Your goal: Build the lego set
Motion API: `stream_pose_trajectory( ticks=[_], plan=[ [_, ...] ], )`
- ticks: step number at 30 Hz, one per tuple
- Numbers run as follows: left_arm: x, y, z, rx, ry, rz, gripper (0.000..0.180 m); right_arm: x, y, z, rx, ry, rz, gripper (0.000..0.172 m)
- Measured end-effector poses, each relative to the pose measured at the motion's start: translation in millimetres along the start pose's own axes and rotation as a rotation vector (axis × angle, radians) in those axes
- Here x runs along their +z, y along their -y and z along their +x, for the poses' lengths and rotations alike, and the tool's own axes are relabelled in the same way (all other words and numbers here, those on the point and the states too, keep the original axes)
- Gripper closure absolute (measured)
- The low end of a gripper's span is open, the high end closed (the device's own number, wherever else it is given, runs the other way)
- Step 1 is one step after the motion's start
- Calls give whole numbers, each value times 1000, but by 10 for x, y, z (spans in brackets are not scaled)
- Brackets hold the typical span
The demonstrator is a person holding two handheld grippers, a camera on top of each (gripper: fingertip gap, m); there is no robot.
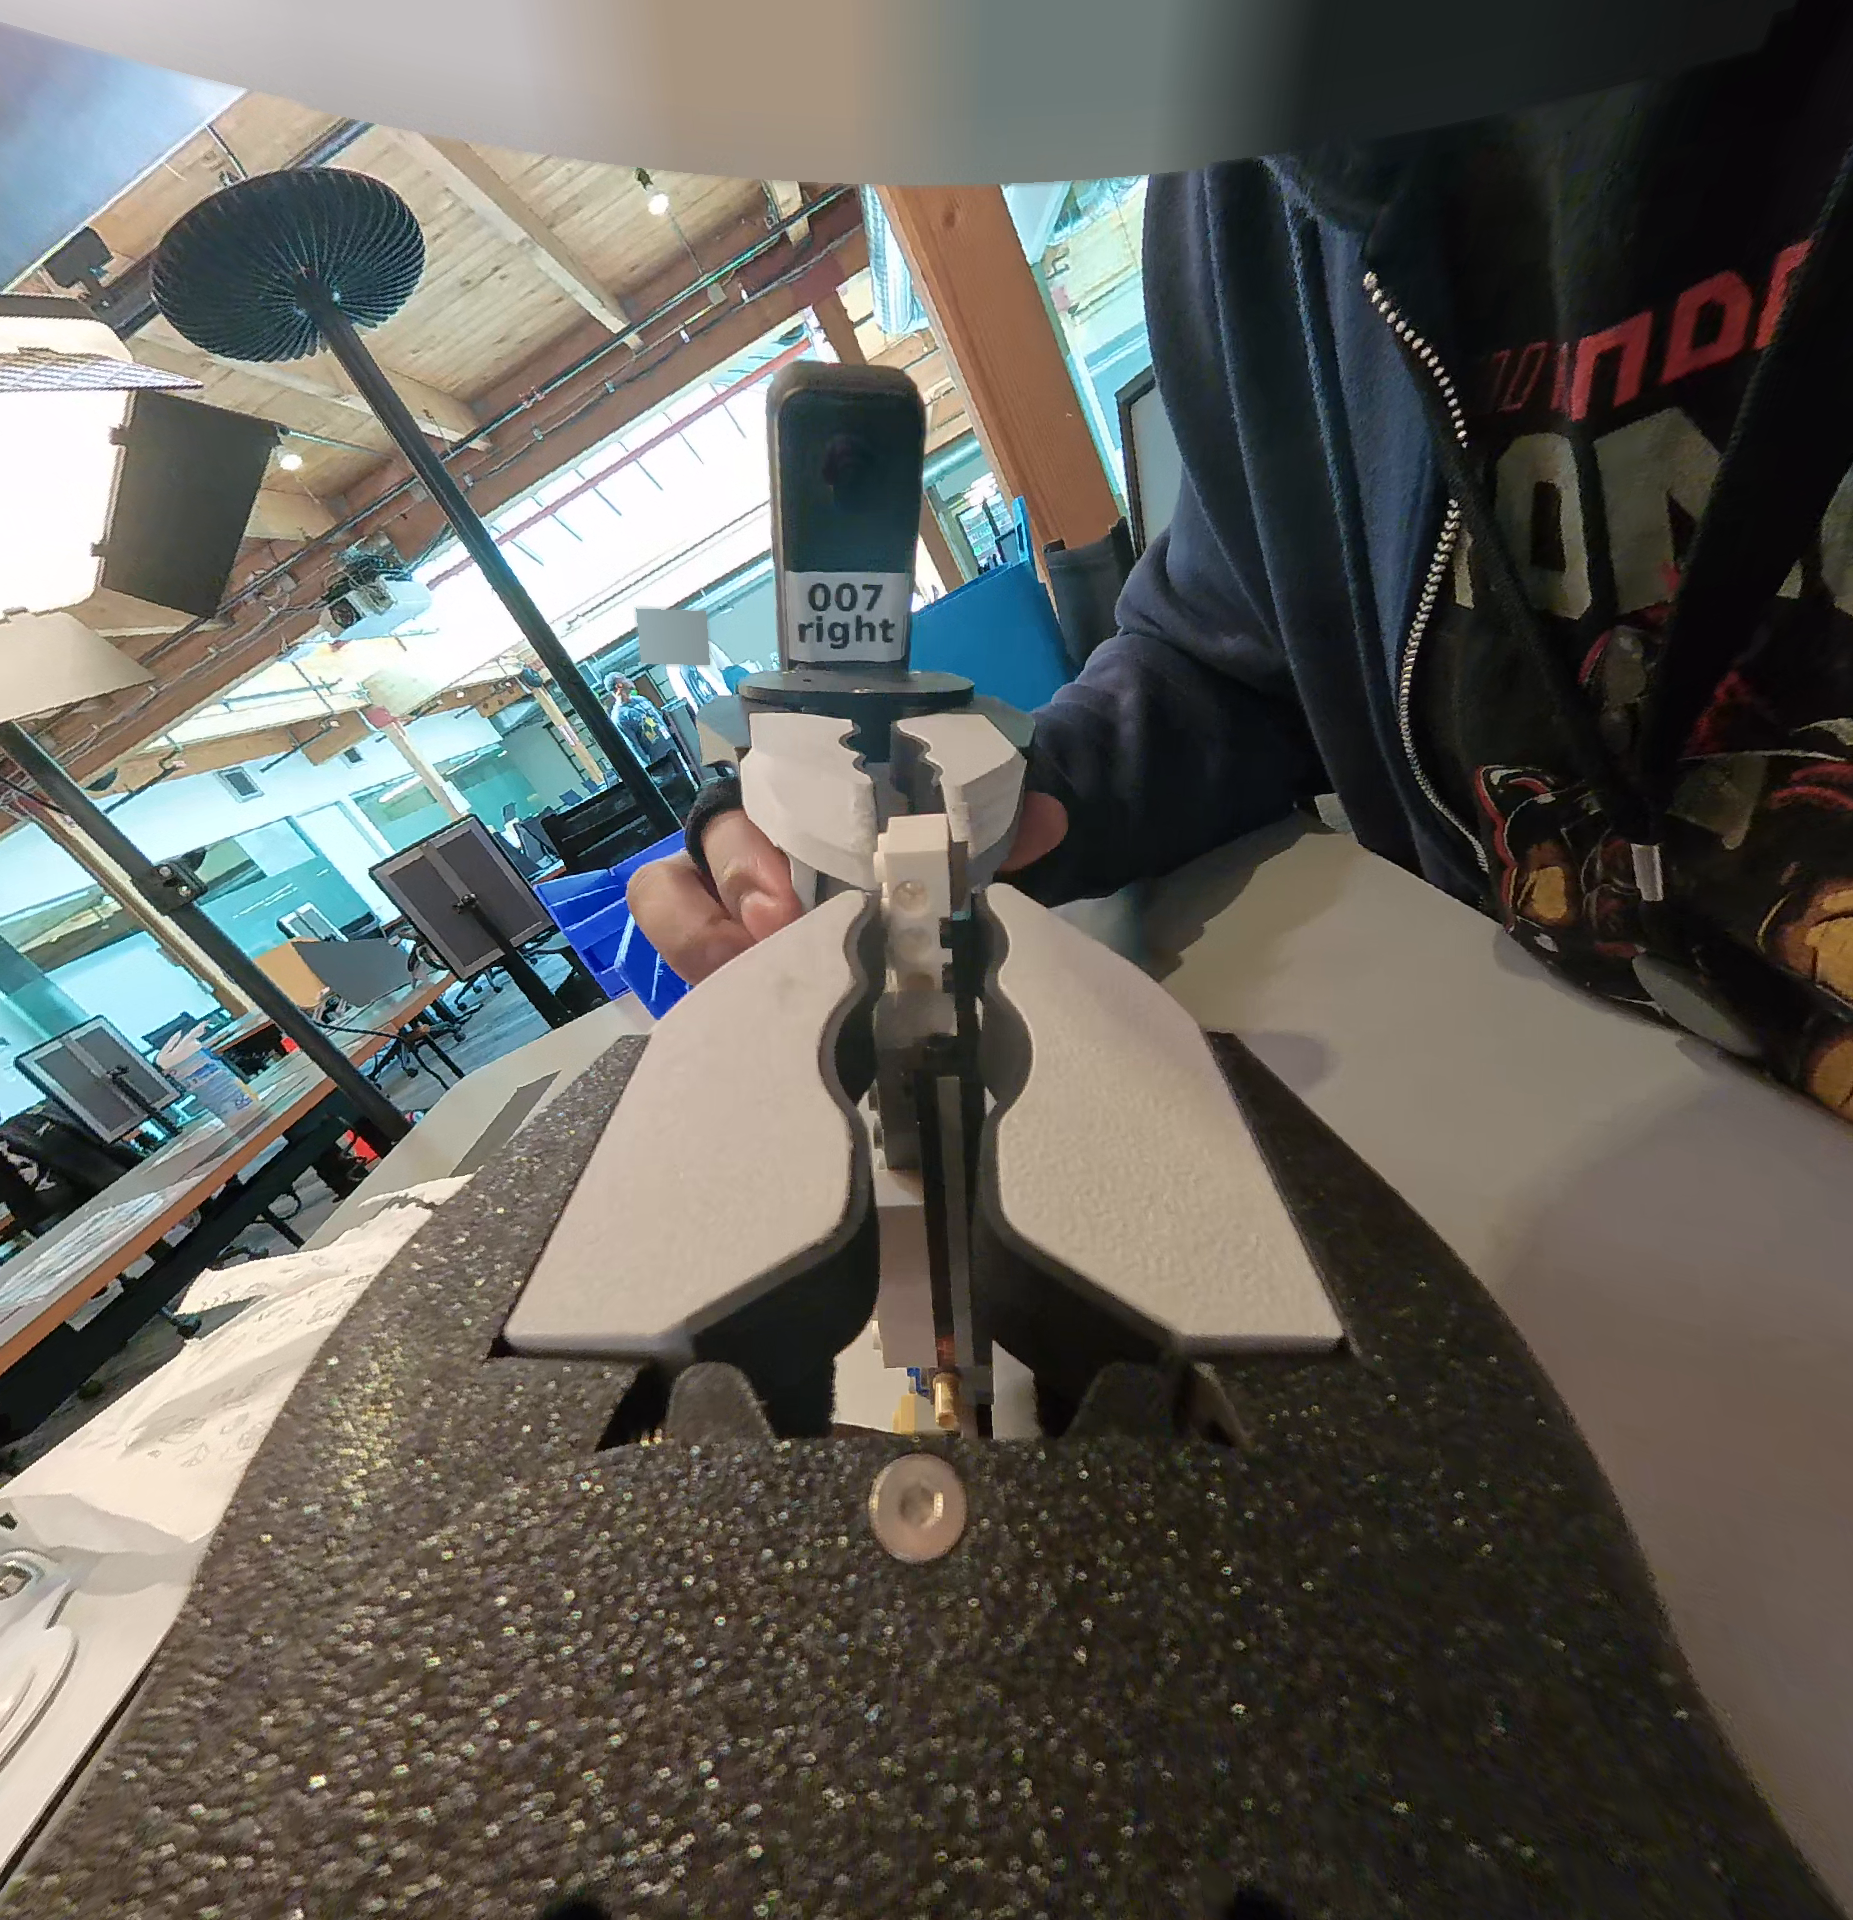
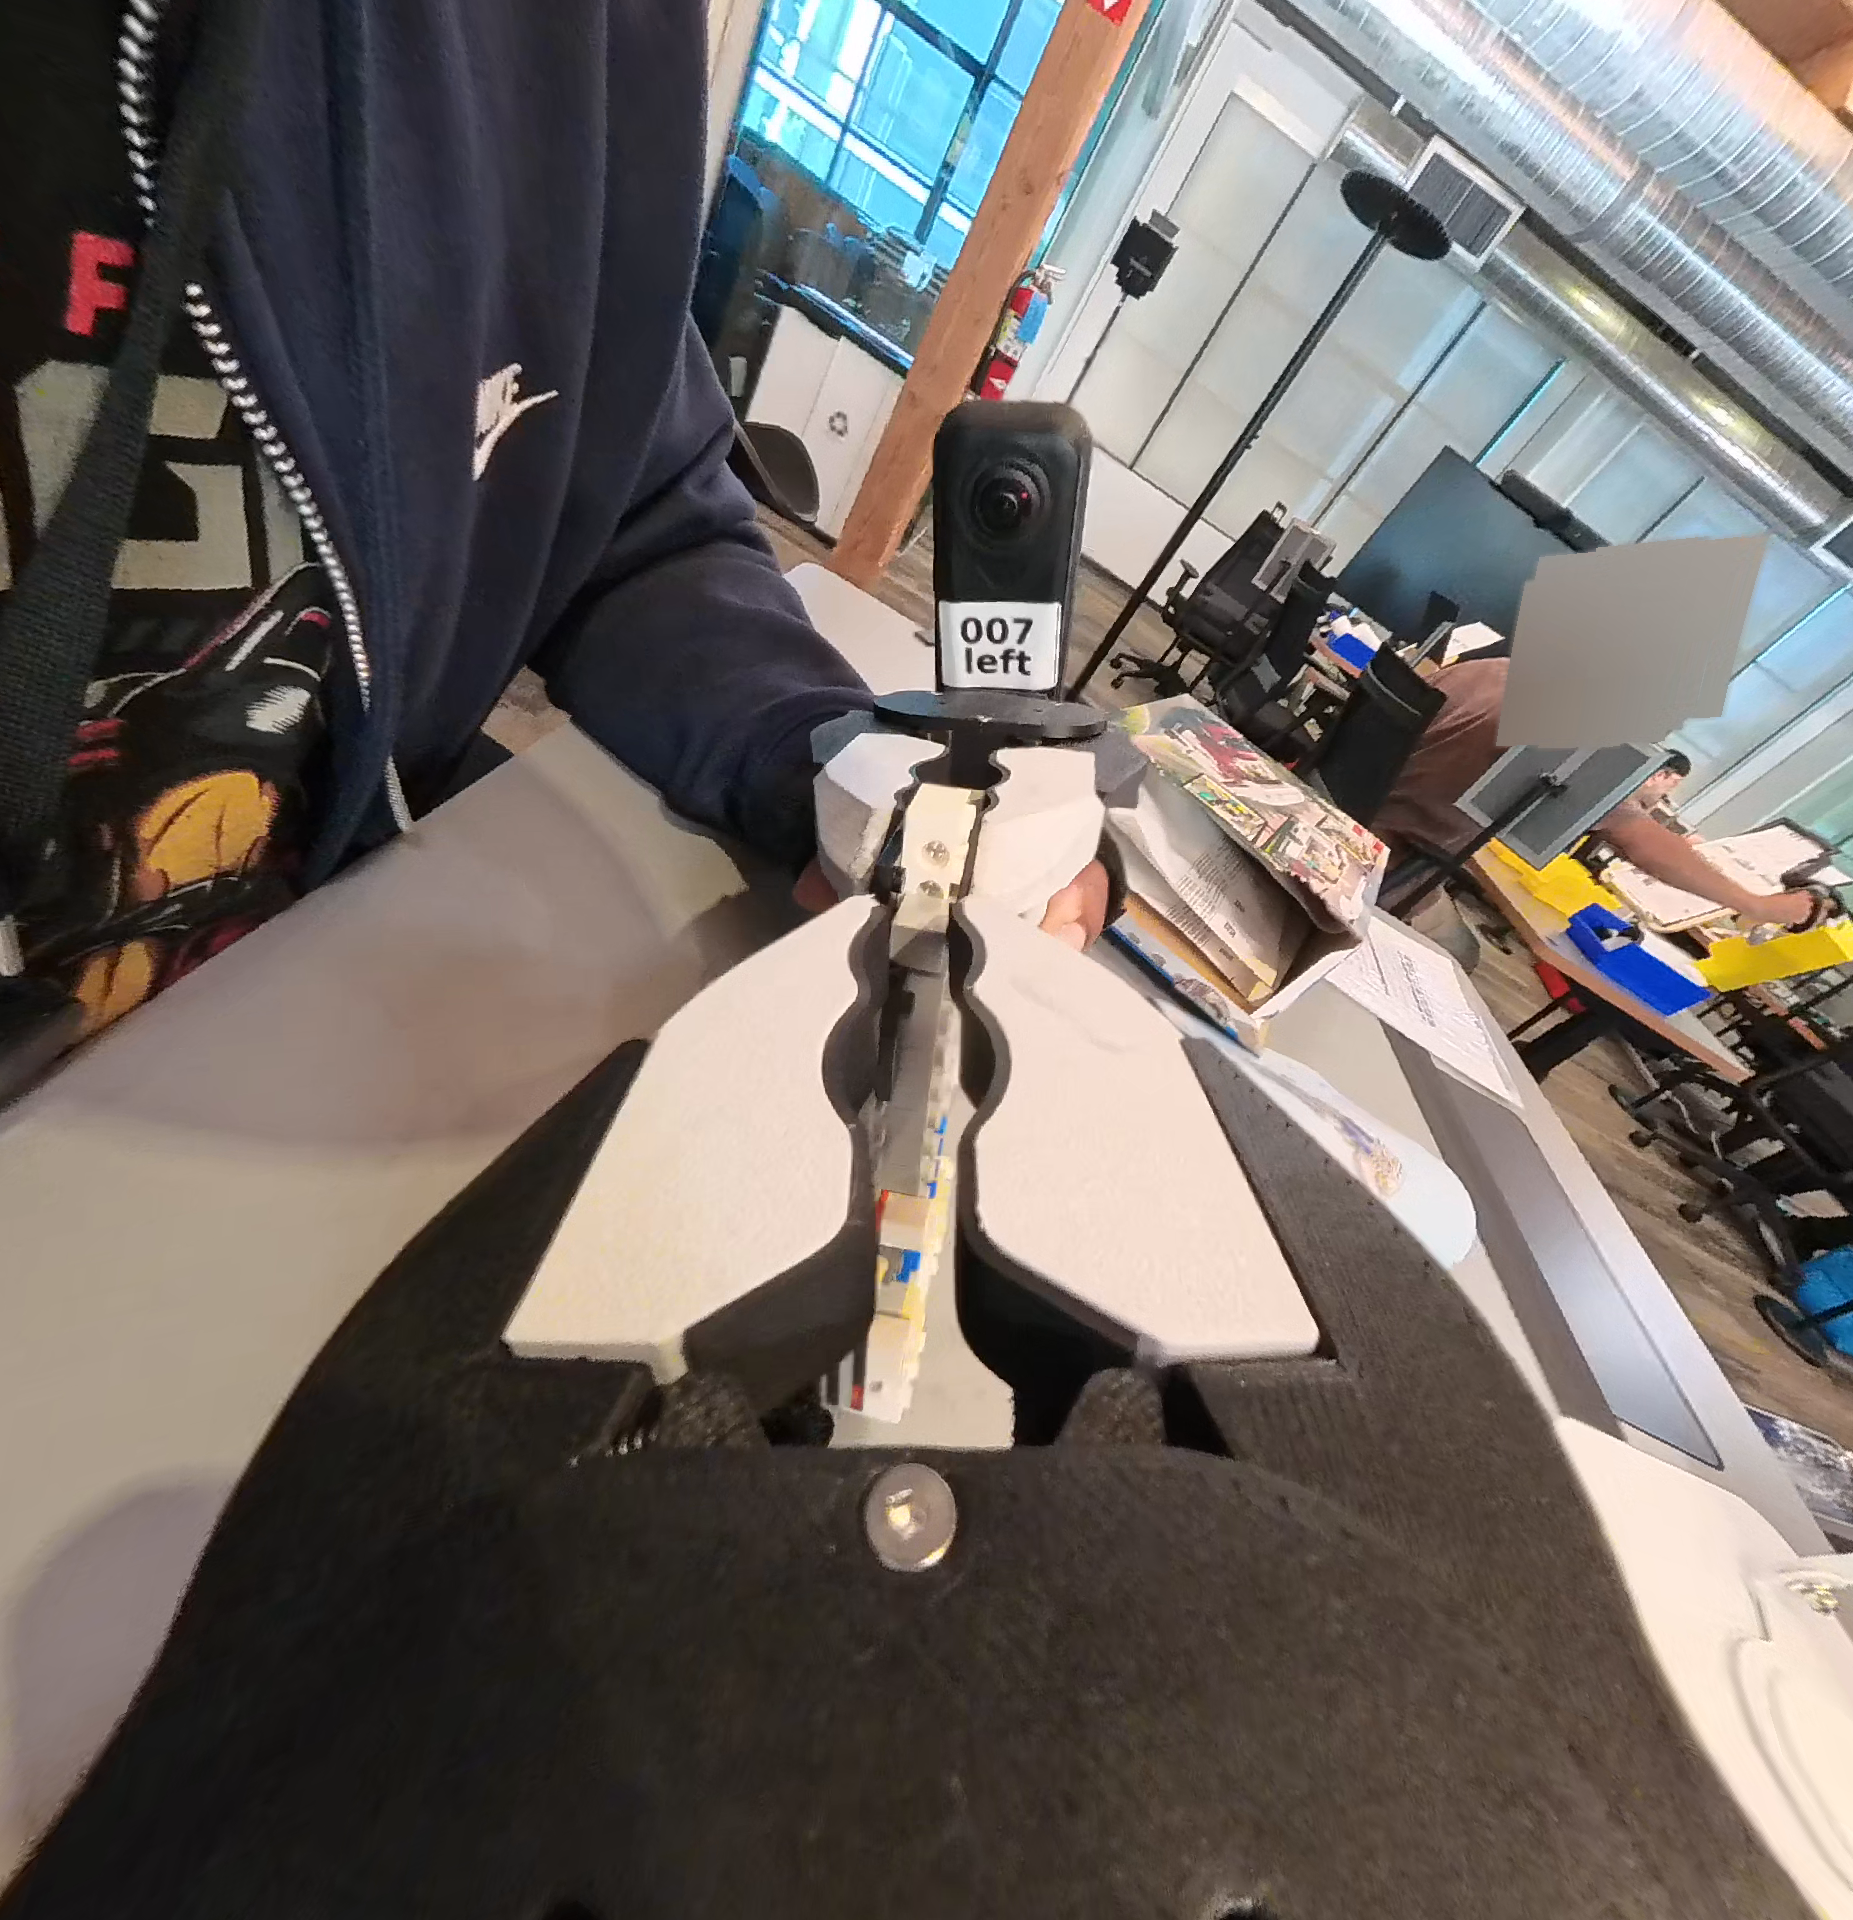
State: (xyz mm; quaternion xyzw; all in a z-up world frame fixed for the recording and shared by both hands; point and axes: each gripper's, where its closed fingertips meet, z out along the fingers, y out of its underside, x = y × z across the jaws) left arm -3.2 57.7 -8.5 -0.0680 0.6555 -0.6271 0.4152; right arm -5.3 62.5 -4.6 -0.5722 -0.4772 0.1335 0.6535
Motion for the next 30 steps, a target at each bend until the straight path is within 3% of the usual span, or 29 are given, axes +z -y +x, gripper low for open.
stream_pose_trajectory(
  ticks=[7,18,30],
  plan=[
    [0,-12,-6,-8,2,-1,166,0,-23,9,77,24,-14,161],
    [-10,12,-25,-35,1,18,166,5,-15,0,-16,-2,-29,149],
    [-17,22,-56,-38,18,20,165,25,0,41,-37,-51,-28,148]
  ],
)
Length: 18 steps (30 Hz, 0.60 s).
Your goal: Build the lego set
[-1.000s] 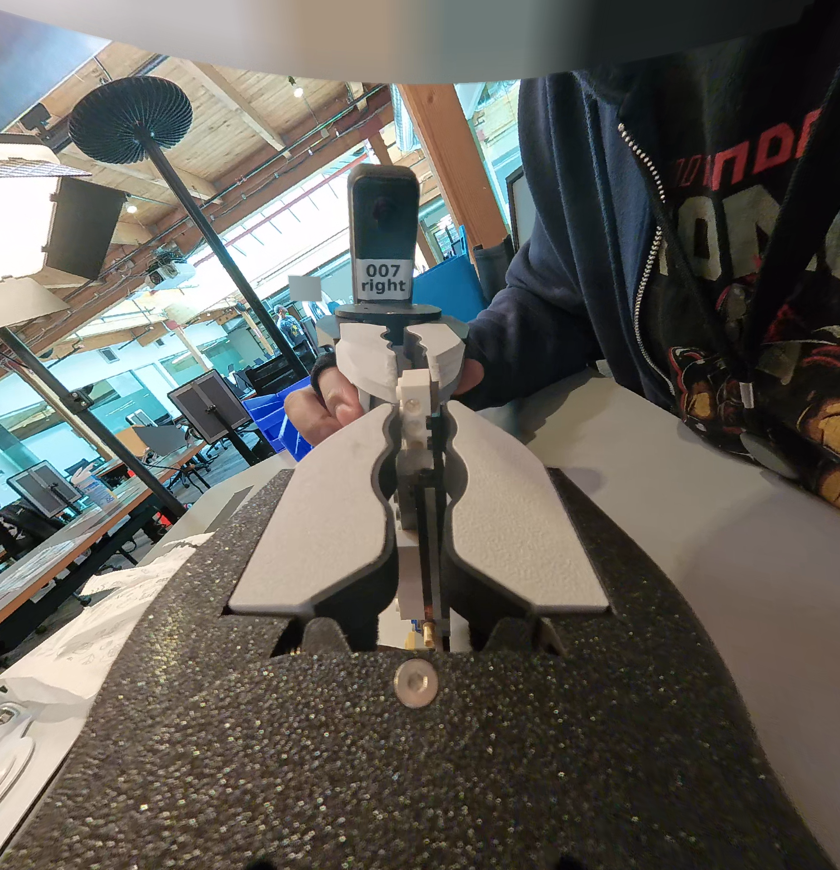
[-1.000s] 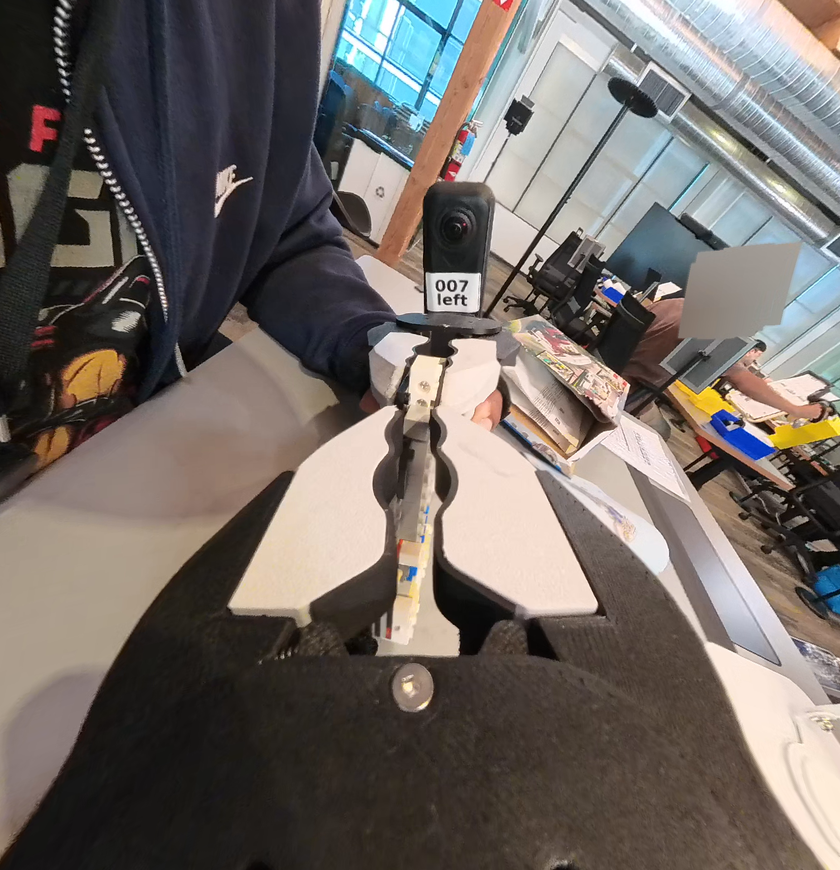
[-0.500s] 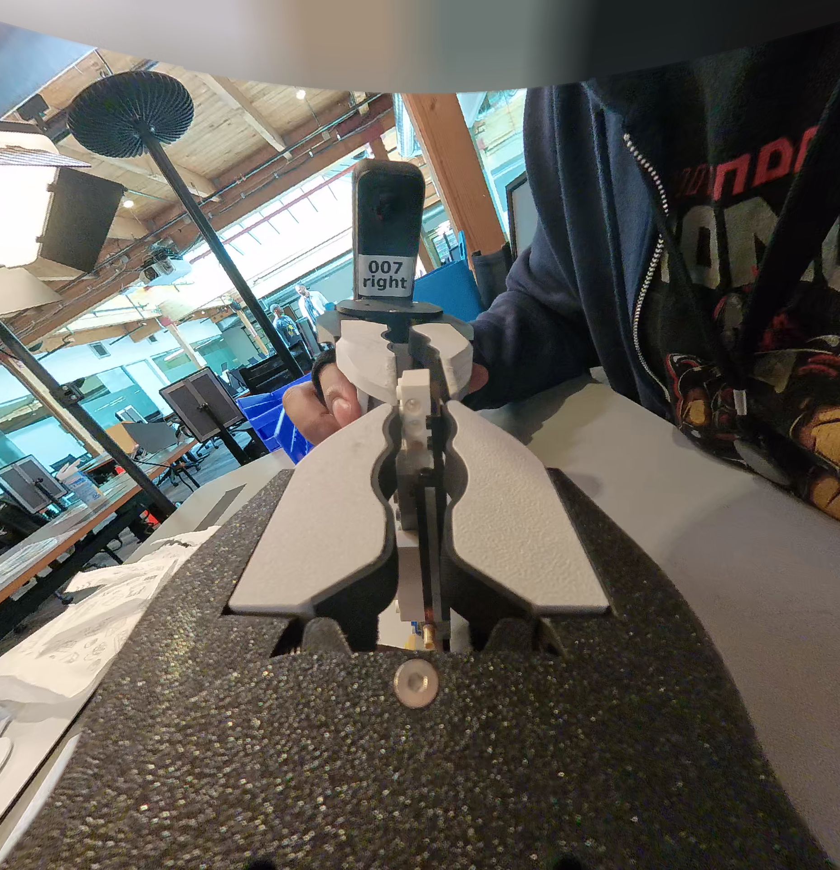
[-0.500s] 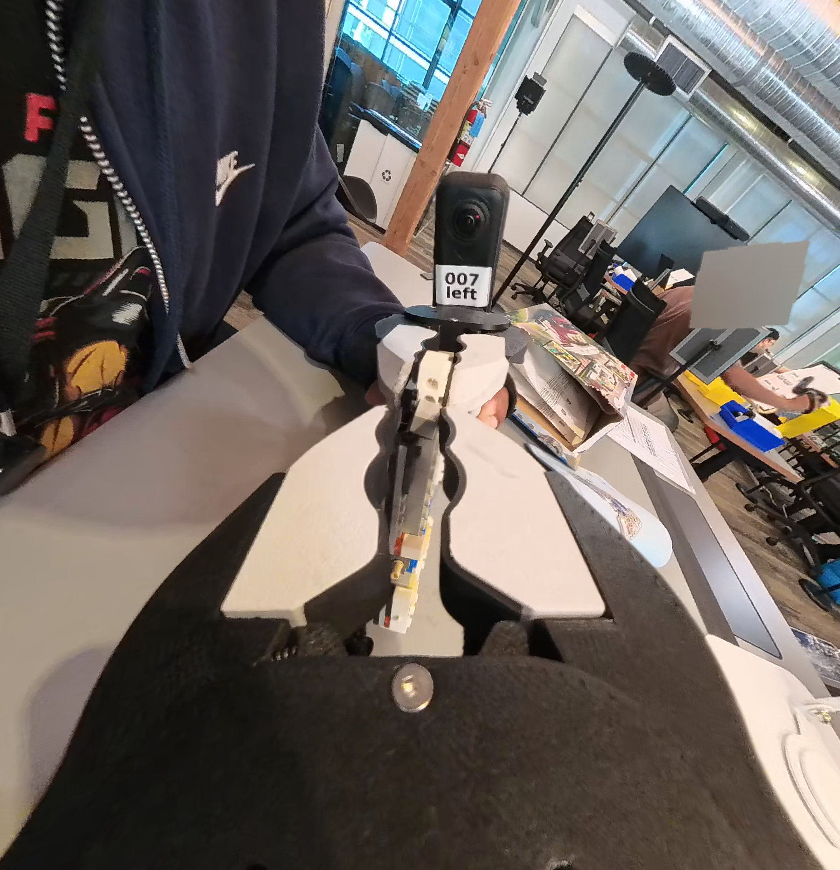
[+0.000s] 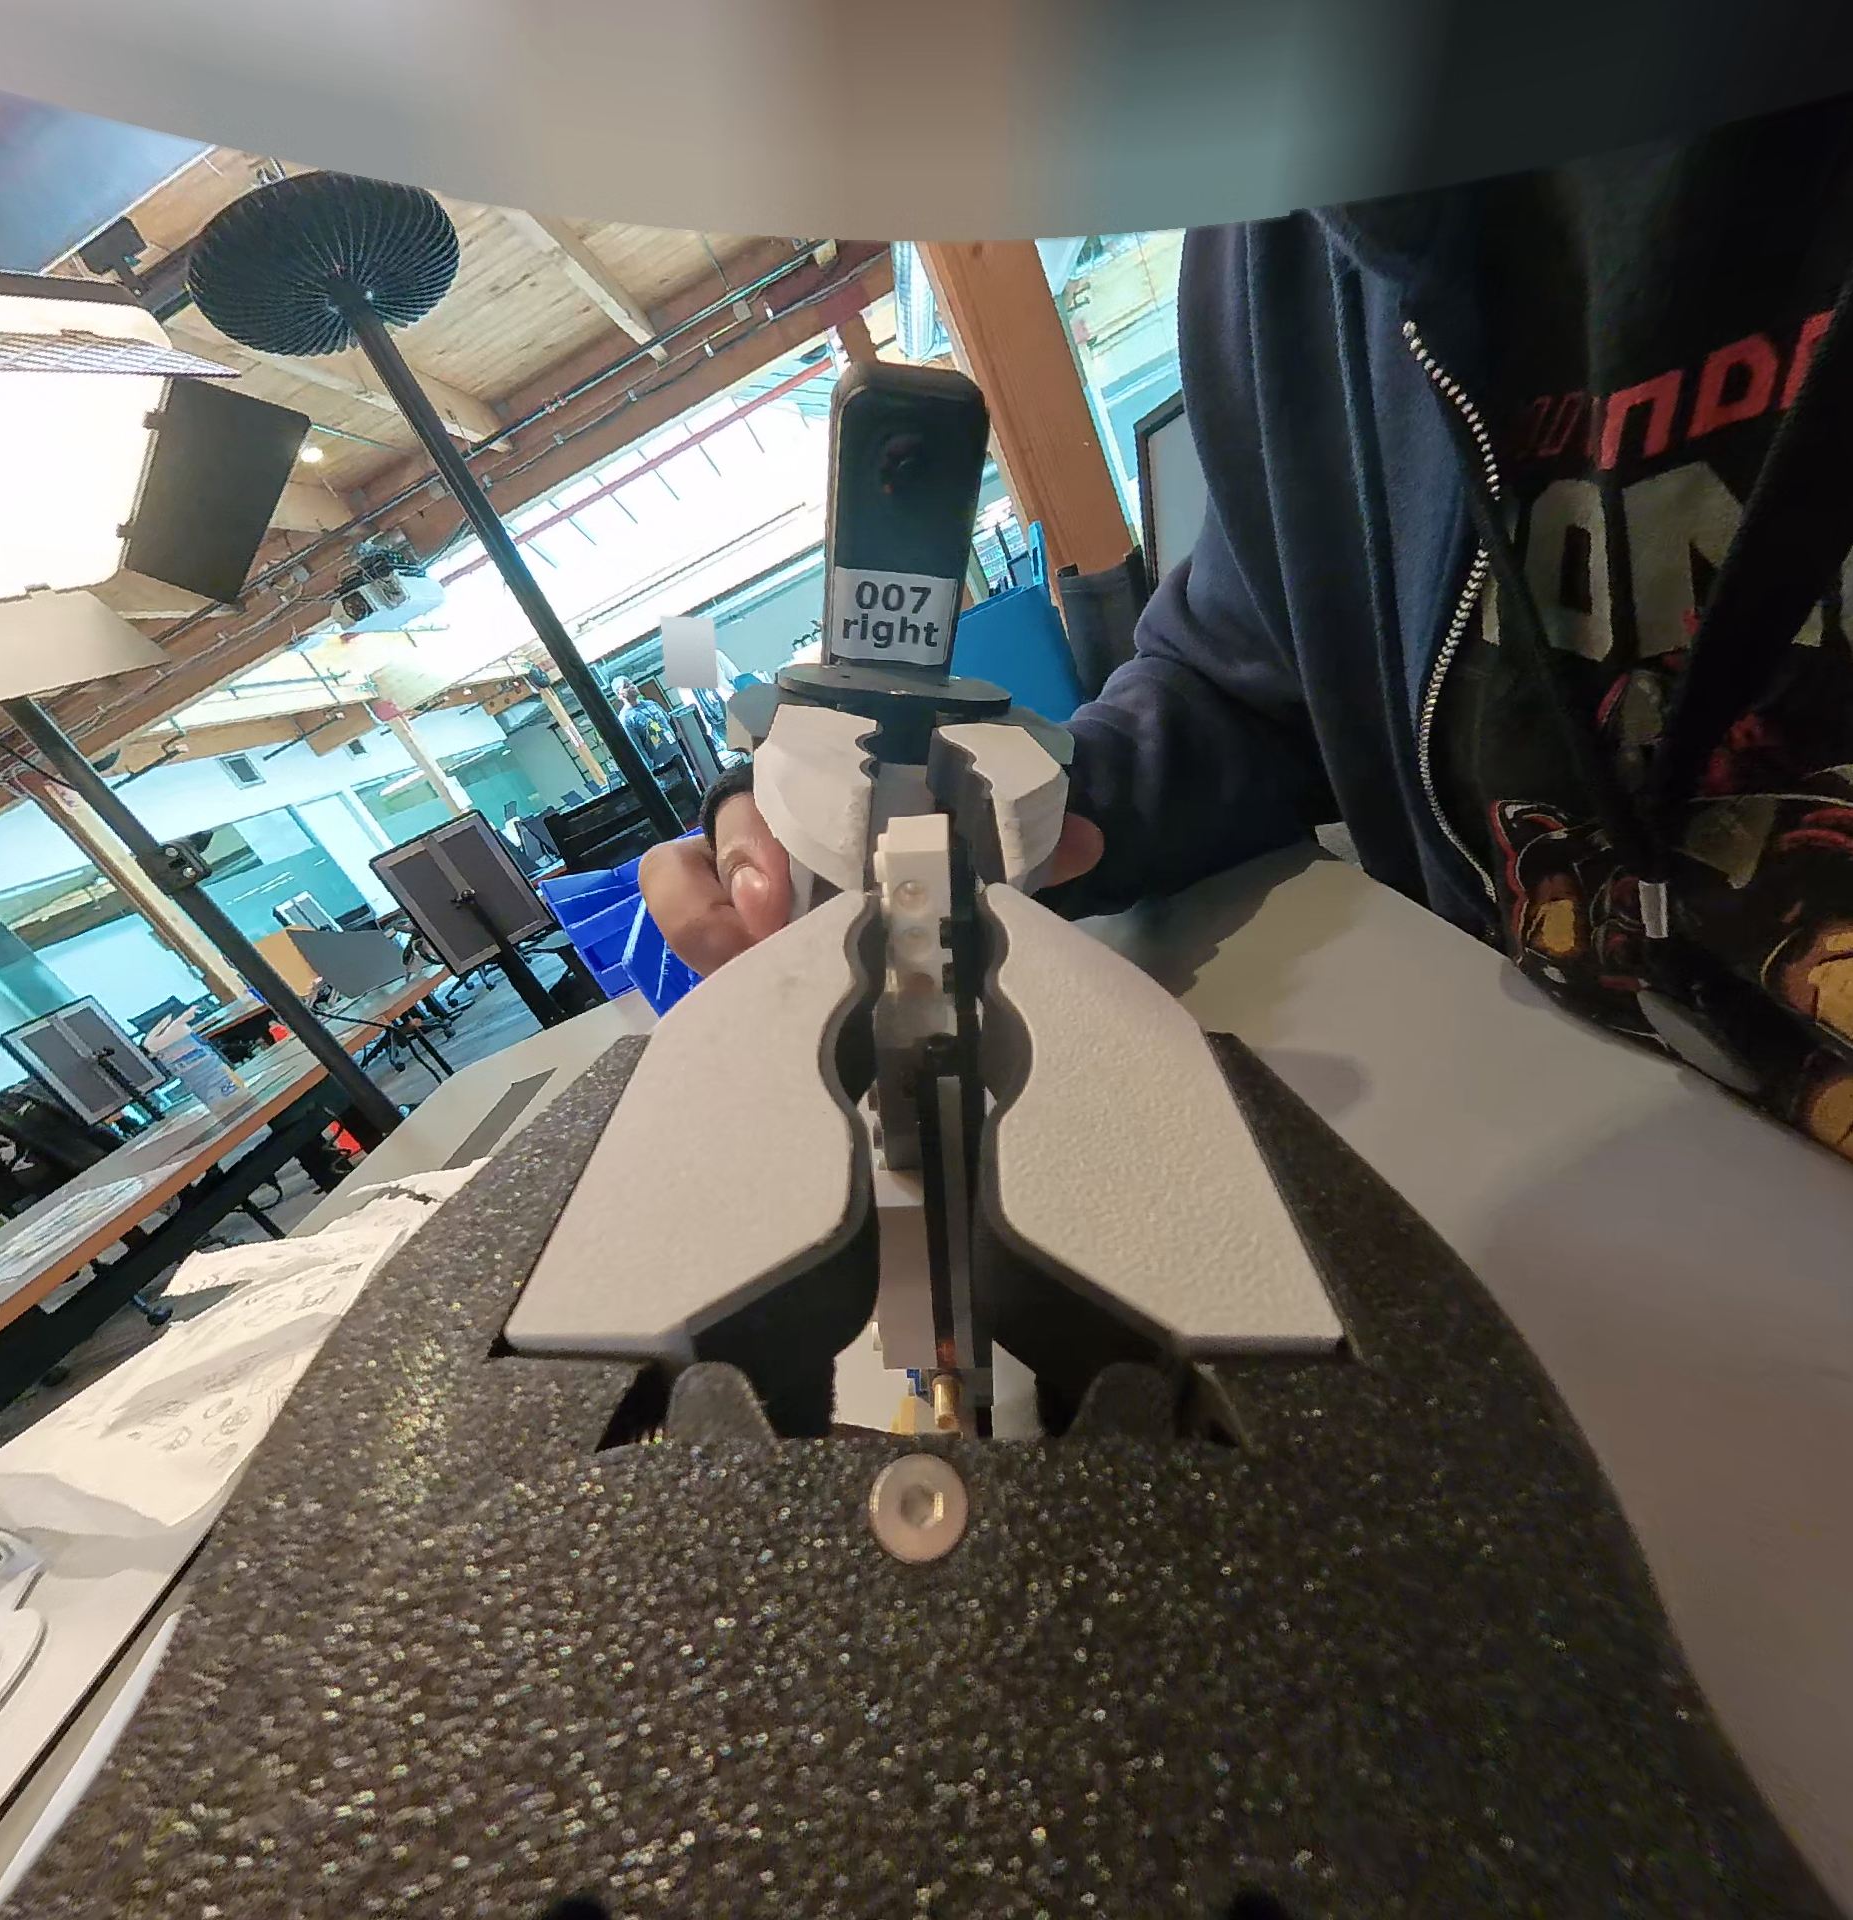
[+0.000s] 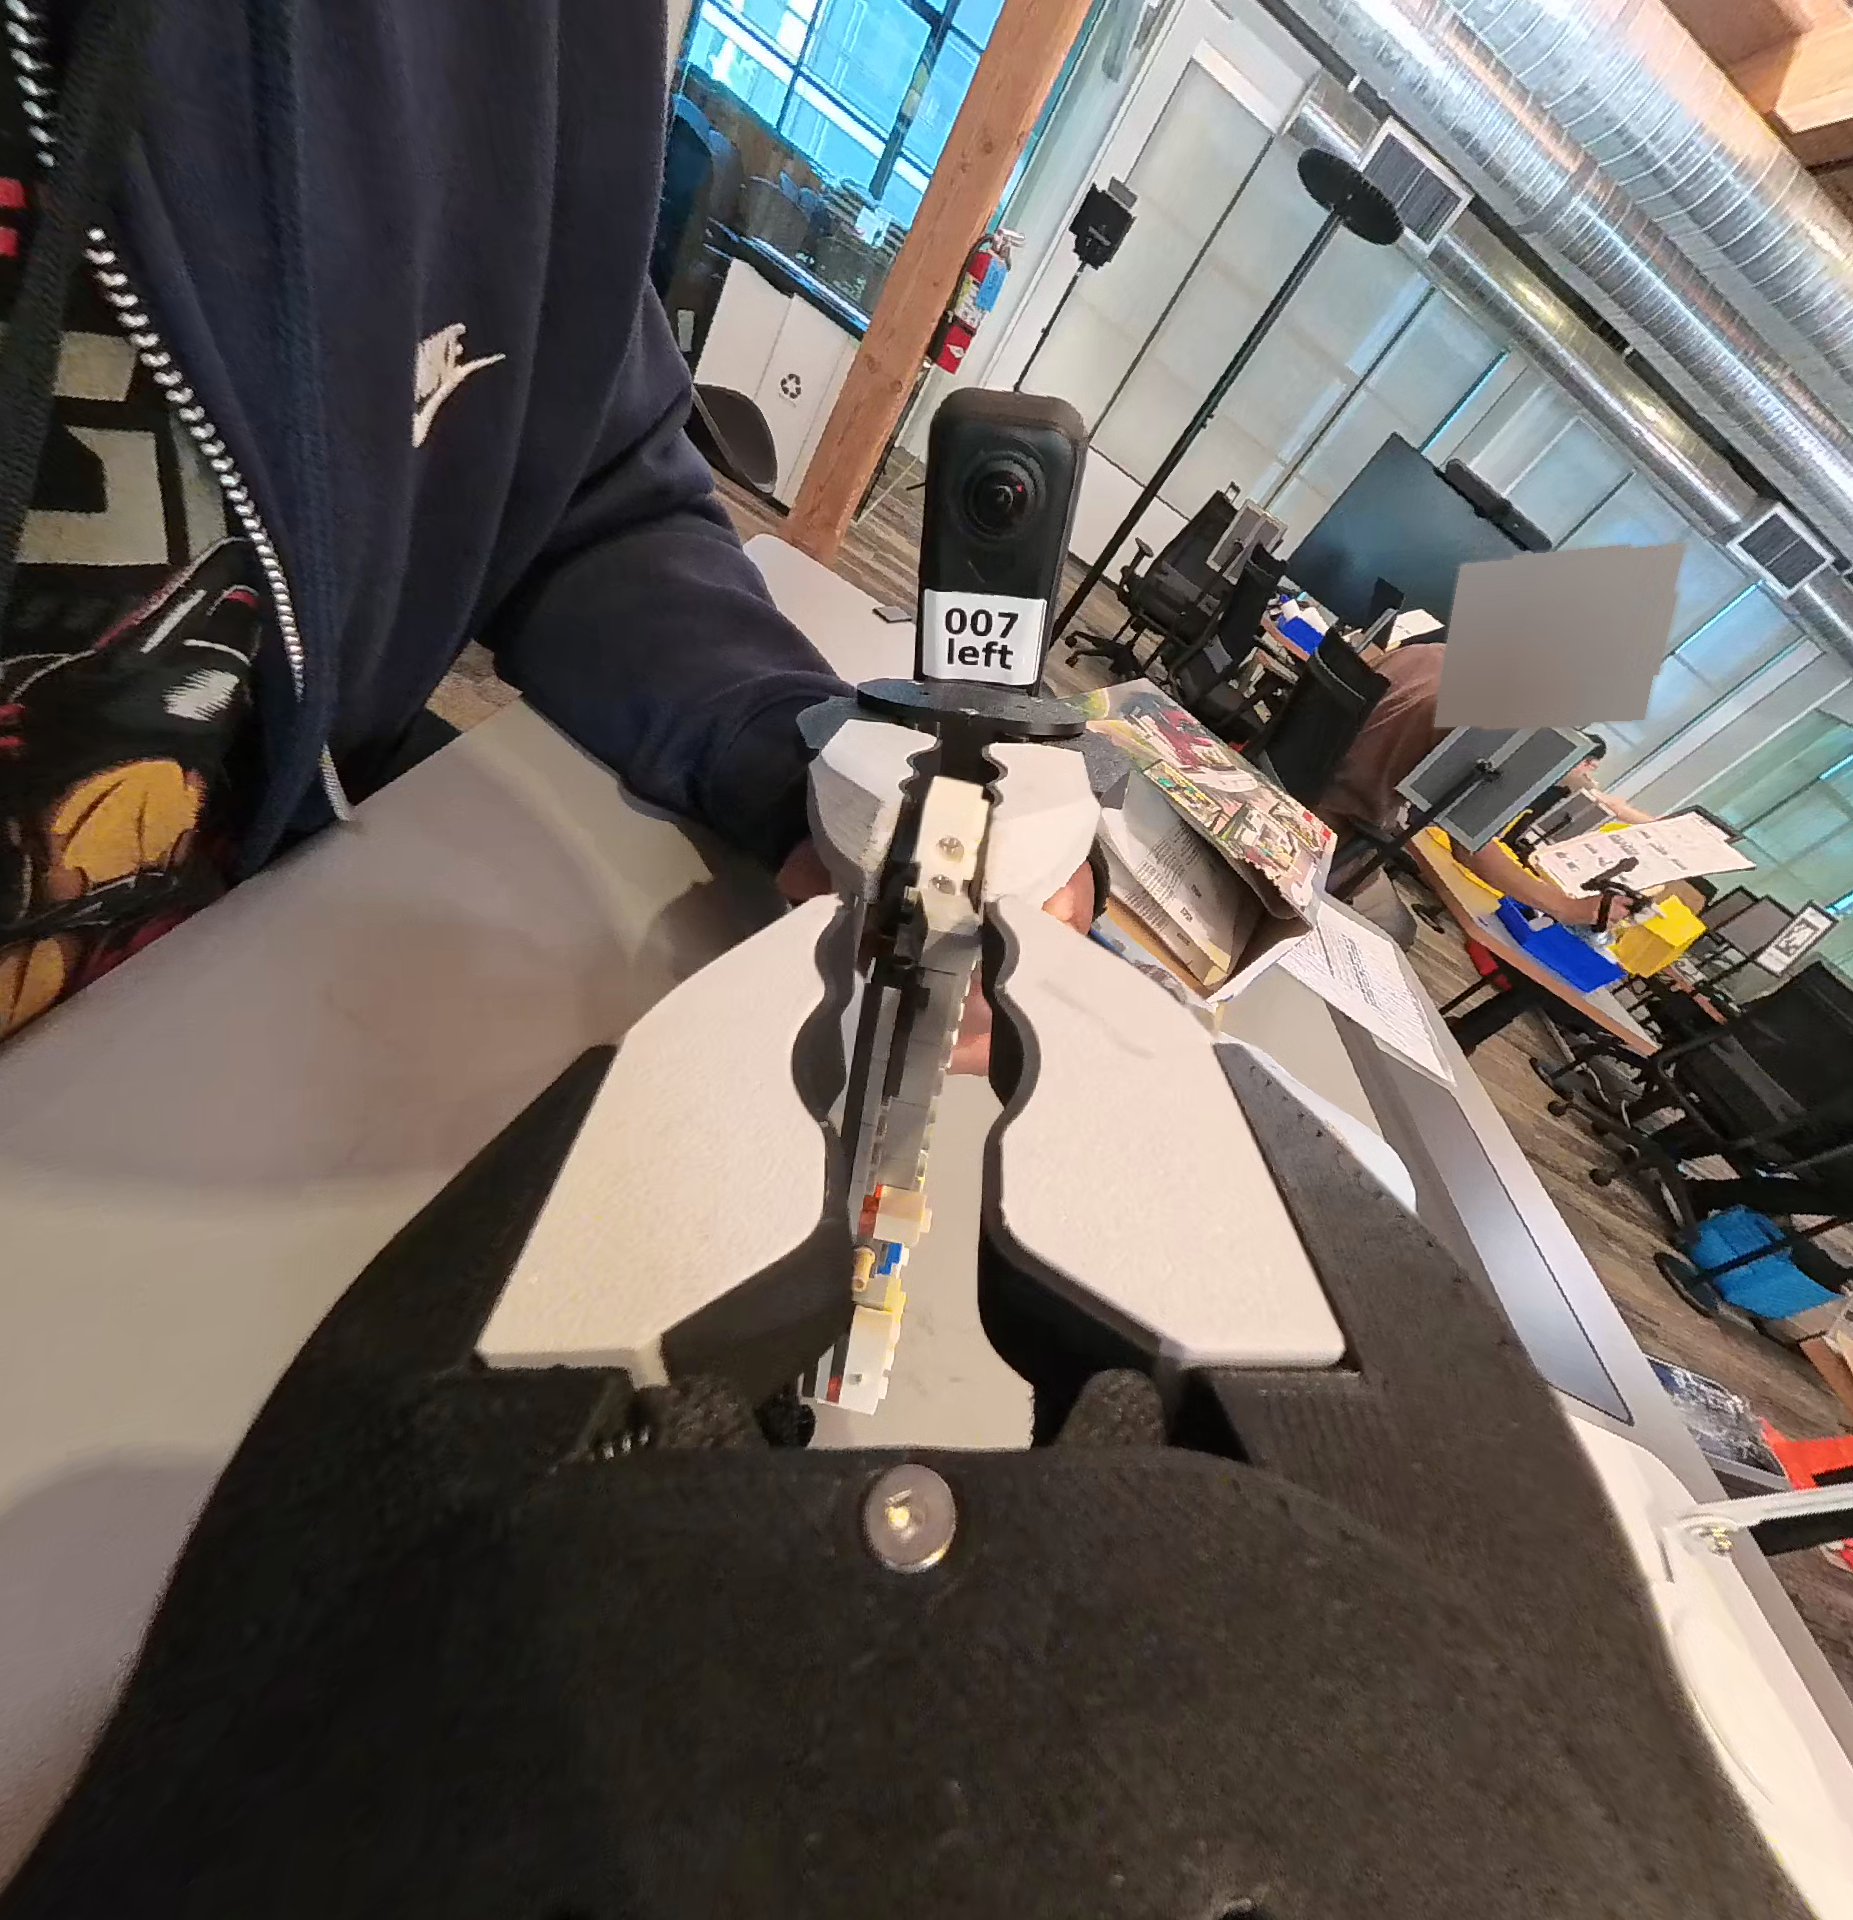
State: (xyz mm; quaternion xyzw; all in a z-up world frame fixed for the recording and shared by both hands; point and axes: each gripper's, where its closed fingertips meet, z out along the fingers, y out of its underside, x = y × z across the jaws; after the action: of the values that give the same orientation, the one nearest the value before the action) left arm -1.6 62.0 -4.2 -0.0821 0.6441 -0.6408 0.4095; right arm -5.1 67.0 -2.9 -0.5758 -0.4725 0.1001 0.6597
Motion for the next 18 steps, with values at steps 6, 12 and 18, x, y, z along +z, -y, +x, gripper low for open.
stream_pose_trajectory(
  ticks=[6,12,18],
  plan=[
    [-4,3,-14,-1,8,1,165,12,1,25,4,-27,5,148],
    [-12,7,-34,-1,19,4,165,11,11,30,9,-36,13,147],
    [-15,8,-40,-4,20,5,166,7,12,72,13,-59,20,145]
  ],
)
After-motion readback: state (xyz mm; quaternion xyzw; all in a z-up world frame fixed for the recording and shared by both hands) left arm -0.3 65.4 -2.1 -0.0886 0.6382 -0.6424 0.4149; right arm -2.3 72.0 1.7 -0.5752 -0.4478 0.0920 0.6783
